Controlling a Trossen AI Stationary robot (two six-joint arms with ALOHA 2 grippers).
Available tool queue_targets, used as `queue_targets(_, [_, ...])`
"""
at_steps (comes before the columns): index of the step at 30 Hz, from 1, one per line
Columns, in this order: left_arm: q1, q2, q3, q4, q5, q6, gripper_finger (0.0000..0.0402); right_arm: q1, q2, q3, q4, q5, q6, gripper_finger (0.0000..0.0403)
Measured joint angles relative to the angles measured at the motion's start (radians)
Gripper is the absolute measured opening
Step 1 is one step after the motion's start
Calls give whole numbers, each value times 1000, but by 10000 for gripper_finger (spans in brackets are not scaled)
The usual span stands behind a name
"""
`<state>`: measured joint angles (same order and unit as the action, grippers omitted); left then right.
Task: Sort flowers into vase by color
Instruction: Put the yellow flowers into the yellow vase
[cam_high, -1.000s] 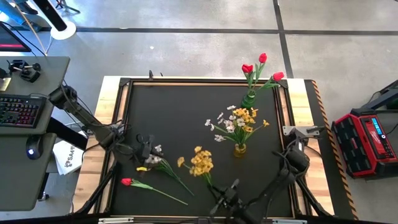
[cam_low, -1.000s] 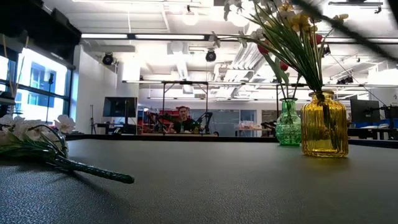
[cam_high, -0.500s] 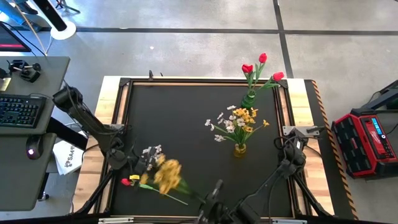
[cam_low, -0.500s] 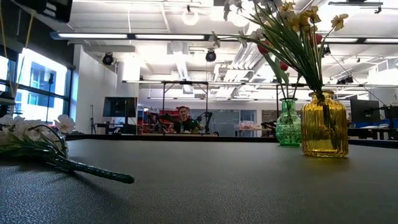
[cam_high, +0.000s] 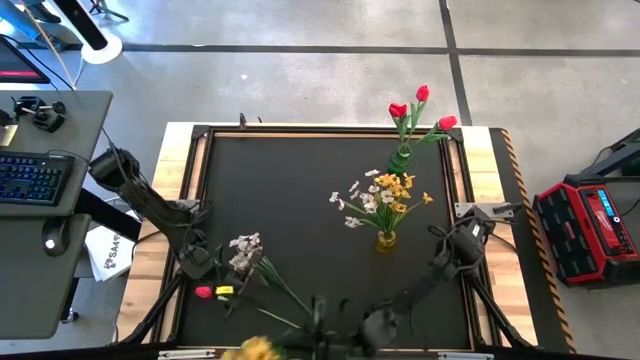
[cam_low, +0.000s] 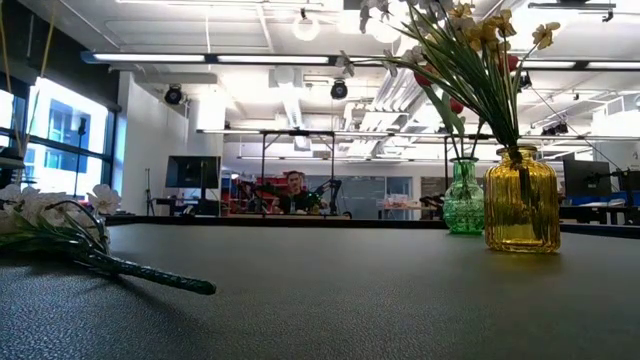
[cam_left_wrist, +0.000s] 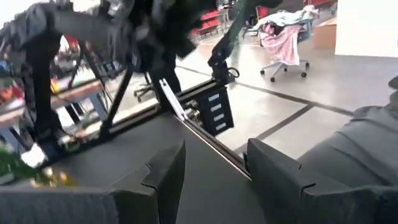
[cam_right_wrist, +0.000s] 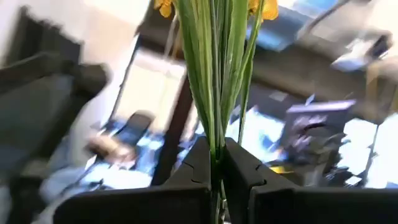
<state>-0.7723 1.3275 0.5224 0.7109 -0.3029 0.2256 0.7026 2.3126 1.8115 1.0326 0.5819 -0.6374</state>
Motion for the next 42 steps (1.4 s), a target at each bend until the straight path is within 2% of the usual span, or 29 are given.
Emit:
queue_targets(2, [0,27,35,-1,4,42,161,-14,-1,-56,124,0,-54,0])
queue_targets(5, [7,59,87,0,-10,66,161,-30,-1,-110,214,-10,-70,0])
queue_targets(12, [51,114,175,-1,-16,8,161,-55,-1,-125,207,-37,-47,0])
queue_targets(17, [60,149,206,0,38,-5,157,-59,-1,-125,183,-35,-51,0])
queue_targets(25, [59,219,256,-2,58,19,91,-68,-1,-125,161,-25,-51,0])
queue_targets(31, [58,223,258,-33,47,8,12,-42,-1,-125,155,110,-77,0])
queue_targets(35, [57,201,258,-93,9,-31,4,-16,-2,-125,148,231,-78,12])
queue_targets(38, [53,180,258,-161,-52,-55,1,2,-3,-125,120,338,-78,43])
queue_targets(42, [53,164,258,-236,-139,-90,1,20,-3,-125,88,507,-46,109])
